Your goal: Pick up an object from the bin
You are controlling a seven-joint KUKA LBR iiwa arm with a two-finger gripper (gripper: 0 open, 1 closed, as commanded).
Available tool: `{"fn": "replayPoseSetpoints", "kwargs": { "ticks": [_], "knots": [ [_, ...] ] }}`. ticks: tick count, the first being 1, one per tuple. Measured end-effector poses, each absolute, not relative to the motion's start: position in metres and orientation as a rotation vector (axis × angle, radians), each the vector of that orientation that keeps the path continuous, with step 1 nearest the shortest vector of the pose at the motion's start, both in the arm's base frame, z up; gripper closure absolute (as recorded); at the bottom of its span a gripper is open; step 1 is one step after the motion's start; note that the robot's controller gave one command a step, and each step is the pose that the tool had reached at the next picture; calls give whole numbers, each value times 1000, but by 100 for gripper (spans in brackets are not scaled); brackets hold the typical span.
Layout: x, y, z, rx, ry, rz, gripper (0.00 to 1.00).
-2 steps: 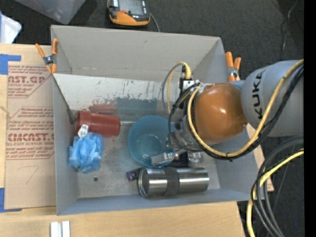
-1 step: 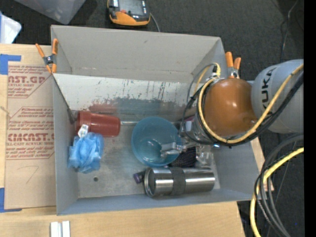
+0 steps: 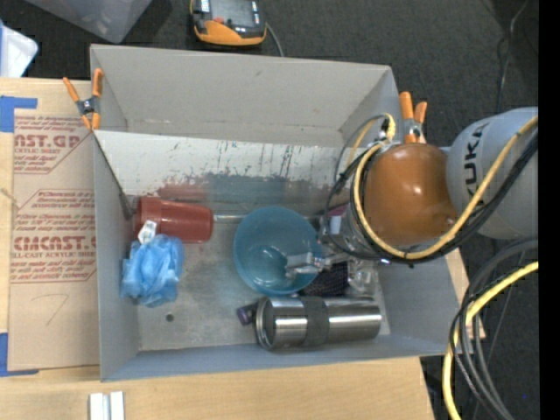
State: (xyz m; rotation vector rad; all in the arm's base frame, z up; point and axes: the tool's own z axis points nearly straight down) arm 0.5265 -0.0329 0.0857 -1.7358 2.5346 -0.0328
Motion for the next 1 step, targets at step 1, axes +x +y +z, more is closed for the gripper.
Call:
{"fn": "replayPoseSetpoints", "kwargs": {
  "ticks": [1],
  "knots": [
    [521, -23, 83, -1885, 2425, -43, 0]
  ]
}}
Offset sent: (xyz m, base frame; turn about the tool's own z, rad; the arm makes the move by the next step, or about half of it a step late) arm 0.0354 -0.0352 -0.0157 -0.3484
